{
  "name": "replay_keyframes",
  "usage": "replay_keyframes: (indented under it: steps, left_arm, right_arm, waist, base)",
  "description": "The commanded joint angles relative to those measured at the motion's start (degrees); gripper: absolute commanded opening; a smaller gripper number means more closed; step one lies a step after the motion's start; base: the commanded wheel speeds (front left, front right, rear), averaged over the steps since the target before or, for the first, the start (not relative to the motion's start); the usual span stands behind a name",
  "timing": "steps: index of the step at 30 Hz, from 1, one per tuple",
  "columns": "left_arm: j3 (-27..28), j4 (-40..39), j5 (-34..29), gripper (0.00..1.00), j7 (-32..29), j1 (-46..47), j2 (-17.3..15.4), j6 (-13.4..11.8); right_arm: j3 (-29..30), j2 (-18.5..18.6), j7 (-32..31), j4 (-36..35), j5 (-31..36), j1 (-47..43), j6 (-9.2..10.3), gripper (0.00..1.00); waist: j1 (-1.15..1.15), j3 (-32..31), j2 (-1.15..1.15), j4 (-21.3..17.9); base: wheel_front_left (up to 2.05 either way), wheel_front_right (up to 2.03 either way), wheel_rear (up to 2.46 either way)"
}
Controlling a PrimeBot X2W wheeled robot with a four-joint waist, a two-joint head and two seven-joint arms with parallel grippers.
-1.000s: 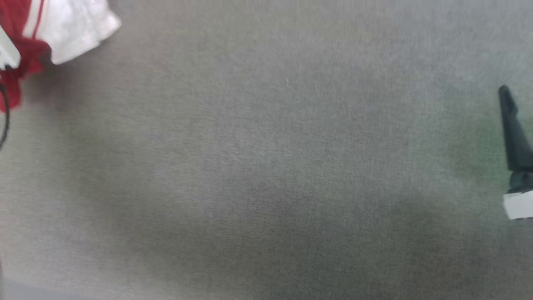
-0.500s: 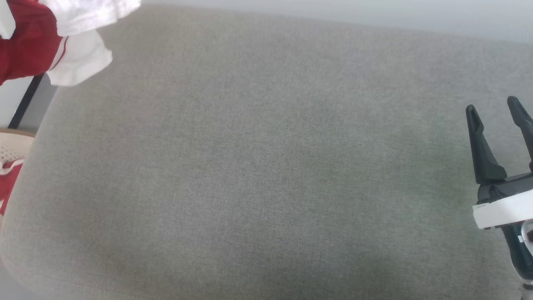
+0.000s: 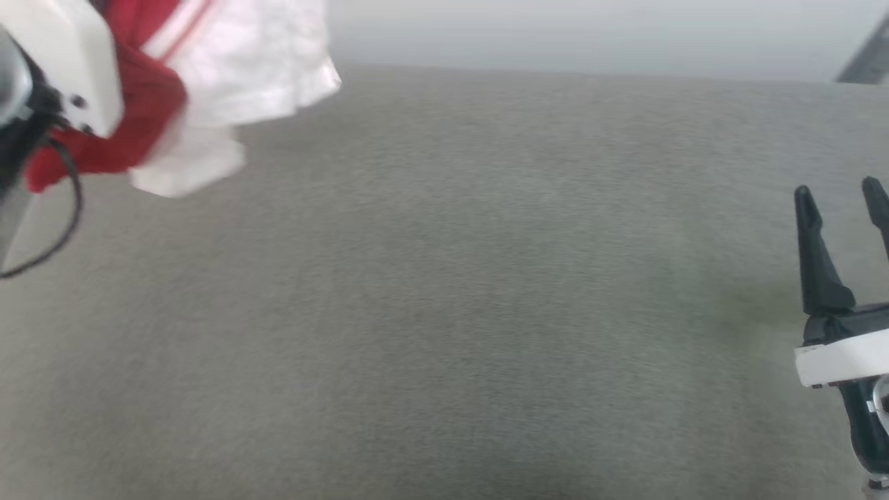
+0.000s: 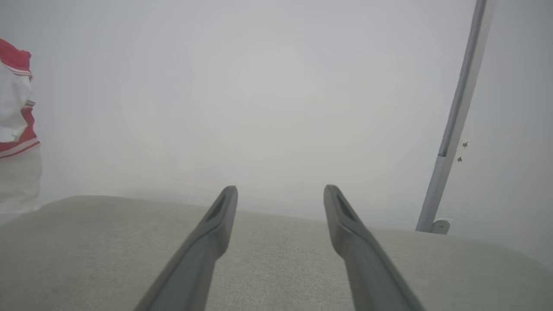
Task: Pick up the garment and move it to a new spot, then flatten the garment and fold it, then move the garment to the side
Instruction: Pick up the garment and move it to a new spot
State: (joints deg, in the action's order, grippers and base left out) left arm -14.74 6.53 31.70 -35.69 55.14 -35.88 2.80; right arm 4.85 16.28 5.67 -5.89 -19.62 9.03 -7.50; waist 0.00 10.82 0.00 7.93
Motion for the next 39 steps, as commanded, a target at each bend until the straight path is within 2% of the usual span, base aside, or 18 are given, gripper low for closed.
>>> replay_keyframes:
  steps: [1,9,17,24,28,30,39]
  left_arm:
    - [-0.33,-3.16,0.45,0.0,-1.35,-1.34,0.41,-0.91]
    - [-4.81,-13.19,-0.1,0.0,-6.85,-3.97,3.22,-3.65]
    - [-10.81,-13.71,-1.09,0.0,-8.09,-8.28,7.96,-5.56]
    - [-15.33,-6.71,-0.52,0.0,-5.38,-15.59,12.63,-6.98]
    - [-16.82,-1.69,-0.12,0.0,-3.24,-18.41,14.37,-6.64]
    - [-18.26,4.25,-0.22,0.0,-1.56,-20.13,15.67,-5.99]
    - [-21.79,19.92,-0.38,0.01,3.03,-20.72,19.61,-2.66]
  right_arm:
    - [0.54,-0.38,0.72,0.29,-0.47,-0.45,0.02,1.0]
    - [2.26,-1.51,2.43,1.8,-0.41,-0.69,0.02,1.0]
    - [2.61,-2.65,3.99,3.79,-0.64,-1.06,0.02,1.0]
    - [1.03,-2.99,5.64,6.53,-1.28,-0.19,0.02,1.0]
    - [-0.09,-3.07,6.2,7.68,-1.58,0.63,0.02,1.0]
    - [-1.36,-3.13,6.66,8.75,-1.63,1.37,0.02,1.0]
    - [-4.42,-2.65,7.53,10.86,-1.97,3.17,0.02,1.0]
  waist:
    - [0.0,-0.49,0.0,-2.76]
    - [0.0,-0.08,0.0,-9.65]
    - [0.0,1.59,0.0,-14.27]
    - [0.0,2.92,0.0,-16.04]
    - [0.0,3.39,0.0,-16.61]
    - [0.0,3.71,0.0,-17.07]
    - [0.0,3.64,0.0,-17.59]
  base:
    - [0.0,0.0,0.0]
    - [0.0,0.0,0.0]
    - [0.0,0.0,0.0]
    - [0.0,0.0,0.0]
    - [0.0,0.0,0.0]
    - [0.0,0.0,0.0]
    - [0.0,0.0,0.0]
